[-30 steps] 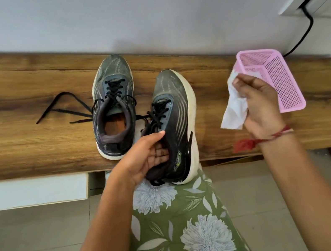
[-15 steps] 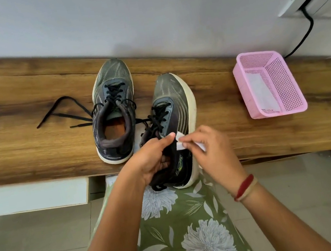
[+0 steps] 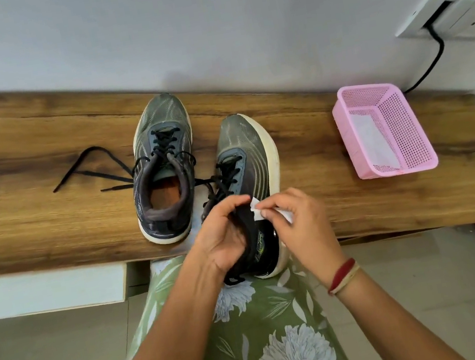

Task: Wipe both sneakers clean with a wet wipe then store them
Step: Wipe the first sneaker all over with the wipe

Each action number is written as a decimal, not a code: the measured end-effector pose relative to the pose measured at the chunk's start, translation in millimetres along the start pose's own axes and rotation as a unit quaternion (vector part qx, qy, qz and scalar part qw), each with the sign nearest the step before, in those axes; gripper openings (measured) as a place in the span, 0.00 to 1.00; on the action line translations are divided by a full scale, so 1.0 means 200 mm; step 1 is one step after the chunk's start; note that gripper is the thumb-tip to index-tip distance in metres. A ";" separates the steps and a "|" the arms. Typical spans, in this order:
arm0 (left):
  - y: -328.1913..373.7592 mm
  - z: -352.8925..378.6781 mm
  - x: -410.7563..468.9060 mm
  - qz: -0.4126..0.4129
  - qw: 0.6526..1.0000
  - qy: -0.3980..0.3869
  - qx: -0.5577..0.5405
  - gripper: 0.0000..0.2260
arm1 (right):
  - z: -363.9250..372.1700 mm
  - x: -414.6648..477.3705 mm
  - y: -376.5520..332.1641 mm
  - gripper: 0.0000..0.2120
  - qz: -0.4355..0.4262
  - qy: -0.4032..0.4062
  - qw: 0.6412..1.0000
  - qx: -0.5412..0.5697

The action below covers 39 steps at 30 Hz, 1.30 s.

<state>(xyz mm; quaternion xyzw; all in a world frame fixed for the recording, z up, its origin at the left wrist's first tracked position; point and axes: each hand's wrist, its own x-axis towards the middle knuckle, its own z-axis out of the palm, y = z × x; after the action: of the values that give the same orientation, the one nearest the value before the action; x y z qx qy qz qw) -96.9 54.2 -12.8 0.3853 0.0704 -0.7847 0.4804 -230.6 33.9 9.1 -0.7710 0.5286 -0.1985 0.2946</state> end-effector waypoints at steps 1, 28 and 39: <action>0.02 0.01 0.00 0.012 1.000 0.005 -0.017 0.08 | 0.00 -0.01 -0.01 0.06 0.000 -0.006 1.000 0.013; 0.20 0.11 -0.05 -0.091 0.922 0.095 0.365 0.09 | -0.14 -0.04 0.12 0.08 0.107 0.202 0.942 0.244; 0.22 0.11 0.07 -0.146 0.874 0.092 0.455 0.11 | -0.02 -0.08 0.31 0.07 0.182 0.164 0.955 0.165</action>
<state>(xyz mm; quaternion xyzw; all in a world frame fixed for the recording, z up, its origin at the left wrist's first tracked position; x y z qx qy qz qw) -75.8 10.7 3.7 0.6168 -0.1953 -0.7524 0.1234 -281.3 31.3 -29.5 -0.5593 0.6607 -0.3498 0.3581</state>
